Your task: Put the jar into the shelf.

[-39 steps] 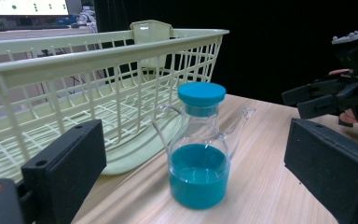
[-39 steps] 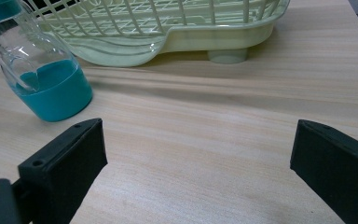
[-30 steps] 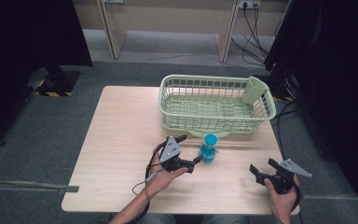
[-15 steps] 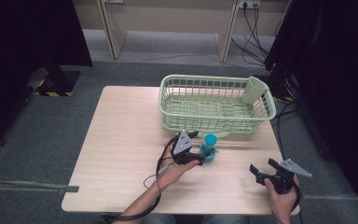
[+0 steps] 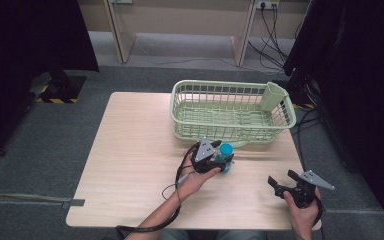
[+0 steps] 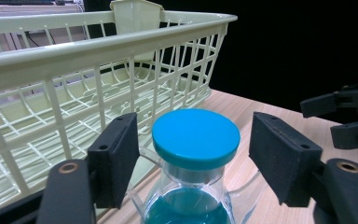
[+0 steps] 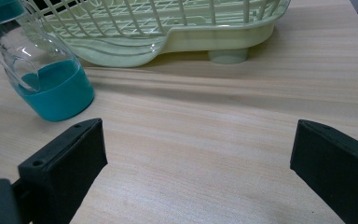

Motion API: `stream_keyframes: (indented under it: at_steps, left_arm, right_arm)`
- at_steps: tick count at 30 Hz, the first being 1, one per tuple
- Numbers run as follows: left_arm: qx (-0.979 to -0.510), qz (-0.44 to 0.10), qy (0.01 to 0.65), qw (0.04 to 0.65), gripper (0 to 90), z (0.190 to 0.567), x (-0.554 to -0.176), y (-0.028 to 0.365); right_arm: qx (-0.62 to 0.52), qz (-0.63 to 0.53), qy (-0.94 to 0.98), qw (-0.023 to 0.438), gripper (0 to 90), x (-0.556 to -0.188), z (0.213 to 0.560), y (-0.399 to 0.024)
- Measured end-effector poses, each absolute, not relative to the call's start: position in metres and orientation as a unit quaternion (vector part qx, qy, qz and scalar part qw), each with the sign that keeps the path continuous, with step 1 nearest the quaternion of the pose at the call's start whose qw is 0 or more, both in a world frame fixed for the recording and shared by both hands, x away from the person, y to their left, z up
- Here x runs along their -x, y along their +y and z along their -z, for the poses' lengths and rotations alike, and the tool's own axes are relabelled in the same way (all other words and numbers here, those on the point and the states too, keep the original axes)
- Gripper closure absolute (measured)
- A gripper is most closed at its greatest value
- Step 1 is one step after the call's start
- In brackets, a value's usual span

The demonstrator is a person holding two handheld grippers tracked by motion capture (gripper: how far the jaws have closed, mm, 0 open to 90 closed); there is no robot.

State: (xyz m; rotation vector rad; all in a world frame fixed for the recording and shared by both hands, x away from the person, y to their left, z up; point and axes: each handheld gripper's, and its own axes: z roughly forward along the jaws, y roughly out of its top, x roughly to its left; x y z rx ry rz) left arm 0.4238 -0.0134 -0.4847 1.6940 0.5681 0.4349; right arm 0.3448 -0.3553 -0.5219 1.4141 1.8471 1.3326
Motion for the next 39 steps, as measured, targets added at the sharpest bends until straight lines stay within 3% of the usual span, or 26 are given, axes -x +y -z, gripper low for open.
stream_keyframes:
  at_steps: [12,39]
  left_arm:
    - [-0.732,-0.201,0.240,0.605,47.8,0.487,-0.426,-0.019]
    - [-0.705,-0.210,0.233,0.636,48.0,0.442,-0.408,0.006]
  right_arm:
    - [-0.513,-0.485,0.671,0.229,3.5,-0.345,0.522,-0.355]
    - [-0.513,-0.482,0.672,0.230,3.5,-0.345,0.522,-0.355]
